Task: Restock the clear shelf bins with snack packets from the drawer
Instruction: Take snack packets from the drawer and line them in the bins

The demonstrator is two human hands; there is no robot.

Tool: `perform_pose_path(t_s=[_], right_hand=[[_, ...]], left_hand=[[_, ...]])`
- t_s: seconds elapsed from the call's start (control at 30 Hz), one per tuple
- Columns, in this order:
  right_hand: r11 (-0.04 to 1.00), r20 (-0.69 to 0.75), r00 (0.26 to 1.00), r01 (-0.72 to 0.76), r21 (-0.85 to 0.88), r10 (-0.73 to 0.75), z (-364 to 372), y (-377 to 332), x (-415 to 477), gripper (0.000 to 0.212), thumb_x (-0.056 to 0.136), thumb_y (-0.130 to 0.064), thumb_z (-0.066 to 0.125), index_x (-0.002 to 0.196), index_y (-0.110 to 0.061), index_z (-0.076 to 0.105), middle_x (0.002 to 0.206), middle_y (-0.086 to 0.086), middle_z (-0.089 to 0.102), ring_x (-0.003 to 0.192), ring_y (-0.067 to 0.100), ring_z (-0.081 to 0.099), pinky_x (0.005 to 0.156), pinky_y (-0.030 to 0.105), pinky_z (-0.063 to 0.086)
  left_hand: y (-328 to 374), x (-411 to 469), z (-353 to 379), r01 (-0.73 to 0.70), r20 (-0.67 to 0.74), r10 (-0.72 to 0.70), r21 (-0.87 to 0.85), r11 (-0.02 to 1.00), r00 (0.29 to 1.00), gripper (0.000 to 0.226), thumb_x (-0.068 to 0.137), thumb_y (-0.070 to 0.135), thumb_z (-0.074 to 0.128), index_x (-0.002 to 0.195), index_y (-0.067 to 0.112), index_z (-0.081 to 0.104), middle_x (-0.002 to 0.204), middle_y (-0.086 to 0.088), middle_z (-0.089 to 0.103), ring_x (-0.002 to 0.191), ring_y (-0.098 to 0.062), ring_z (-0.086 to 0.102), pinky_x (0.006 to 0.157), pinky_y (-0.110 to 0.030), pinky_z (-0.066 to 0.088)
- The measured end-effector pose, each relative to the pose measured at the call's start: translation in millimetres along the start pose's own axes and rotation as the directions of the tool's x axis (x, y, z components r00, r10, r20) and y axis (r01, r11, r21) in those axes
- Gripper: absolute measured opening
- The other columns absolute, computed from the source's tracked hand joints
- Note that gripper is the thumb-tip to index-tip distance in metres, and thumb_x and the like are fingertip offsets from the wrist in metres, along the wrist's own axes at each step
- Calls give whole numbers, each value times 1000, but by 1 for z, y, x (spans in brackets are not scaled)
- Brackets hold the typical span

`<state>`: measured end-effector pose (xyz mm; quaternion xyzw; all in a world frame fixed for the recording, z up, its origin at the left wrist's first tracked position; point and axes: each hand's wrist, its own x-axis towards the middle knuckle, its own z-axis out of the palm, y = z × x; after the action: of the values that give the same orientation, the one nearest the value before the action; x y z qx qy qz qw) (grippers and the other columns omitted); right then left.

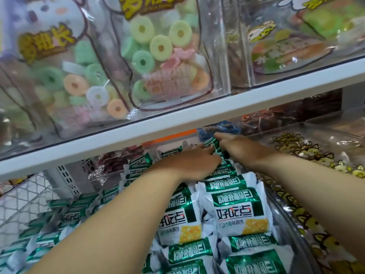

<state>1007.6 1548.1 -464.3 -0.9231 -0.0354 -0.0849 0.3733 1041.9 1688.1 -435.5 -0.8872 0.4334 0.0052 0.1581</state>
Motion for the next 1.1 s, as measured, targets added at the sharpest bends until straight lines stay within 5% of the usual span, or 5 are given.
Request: perform_pose_path(t_s=[0.3, 0.4, 0.57, 0.73, 1.1], right_hand=[[999, -9, 1000, 14, -51, -15, -19, -15, -26, 46, 104, -22, 27, 149, -29, 27, 143, -7, 44, 103, -5, 47, 84, 3, 29], [996, 13, 999, 36, -82, -35, -27, -22, -56, 44, 104, -29, 27, 147, -25, 34, 154, -8, 30, 136, 8, 33, 99, 14, 22], [988, 161, 981, 123, -94, -107, -26, -37, -106, 68, 82, -70, 42, 143, -55, 17, 147, -33, 19, 123, -16, 24, 97, 10, 25], [881, 243, 960, 234, -411, -142, -10, -29, -105, 66, 92, -49, 44, 145, -54, 6, 155, -27, -9, 144, 6, 6, 119, 32, 10], [871, 263, 958, 224, -437, -115, -26, -52, -99, 76, 84, -60, 55, 149, -40, 20, 156, -17, 20, 142, 5, 23, 117, 29, 22]], left_hand=[[7, -21, -10, 182, -80, -231, -397, 900, 970, 49, 104, 23, 24, 151, 15, 16, 159, -5, 12, 144, -20, 18, 112, -27, 15], [-3, -31, -15, 208, -100, -257, -350, 914, 961, 43, 105, 19, 21, 147, 9, 29, 152, -2, 26, 134, -13, 32, 101, -15, 21], [-8, -32, -10, 170, -119, -216, -316, 934, 969, 47, 104, 30, 25, 151, 23, 22, 159, 4, 11, 146, -14, 9, 119, -33, 5], [13, -20, -7, 280, 24, -290, -345, 896, 957, 41, 104, 12, 28, 143, 1, 36, 156, -11, 22, 144, -27, 16, 116, -34, 11], [2, -48, -11, 249, -108, -400, -629, 737, 910, 41, 104, 19, 29, 144, 14, 36, 155, -1, 23, 131, -11, 37, 93, -15, 28]])
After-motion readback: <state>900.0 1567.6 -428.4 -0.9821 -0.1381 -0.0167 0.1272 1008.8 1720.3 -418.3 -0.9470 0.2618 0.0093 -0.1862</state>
